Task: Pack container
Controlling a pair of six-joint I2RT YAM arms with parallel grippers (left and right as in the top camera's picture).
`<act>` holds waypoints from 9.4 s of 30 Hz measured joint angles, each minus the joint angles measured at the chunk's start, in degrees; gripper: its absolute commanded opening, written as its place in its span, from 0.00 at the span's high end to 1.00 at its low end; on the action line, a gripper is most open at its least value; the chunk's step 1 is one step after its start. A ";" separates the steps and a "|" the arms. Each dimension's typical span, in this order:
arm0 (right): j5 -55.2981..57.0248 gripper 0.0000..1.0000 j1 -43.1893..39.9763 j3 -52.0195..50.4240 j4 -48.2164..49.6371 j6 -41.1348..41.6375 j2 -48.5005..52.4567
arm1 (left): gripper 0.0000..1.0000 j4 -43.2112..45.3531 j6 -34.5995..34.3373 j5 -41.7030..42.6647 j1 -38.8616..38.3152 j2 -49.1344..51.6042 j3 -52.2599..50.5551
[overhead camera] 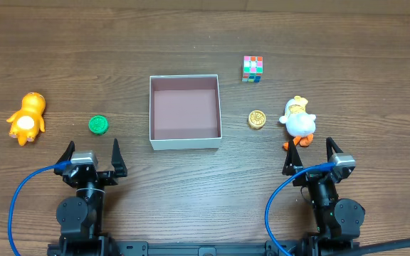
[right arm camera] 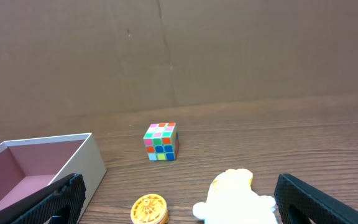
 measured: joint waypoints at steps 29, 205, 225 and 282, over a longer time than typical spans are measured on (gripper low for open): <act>0.00 0.00 0.00 0.00 0.02 0.00 0.00 | 0.00 -0.02 0.00 0.00 0.00 0.00 0.00; 17.20 0.00 18.95 105.53 -47.39 9.11 120.10 | 0.00 -0.04 0.00 0.00 0.00 0.00 0.00; 17.38 0.00 16.35 105.68 -45.48 10.05 125.66 | 0.00 -0.04 0.00 0.00 0.00 0.00 0.00; 18.95 0.38 18.01 105.68 -40.87 4.52 130.86 | 0.00 -0.04 0.00 0.00 0.00 0.00 0.00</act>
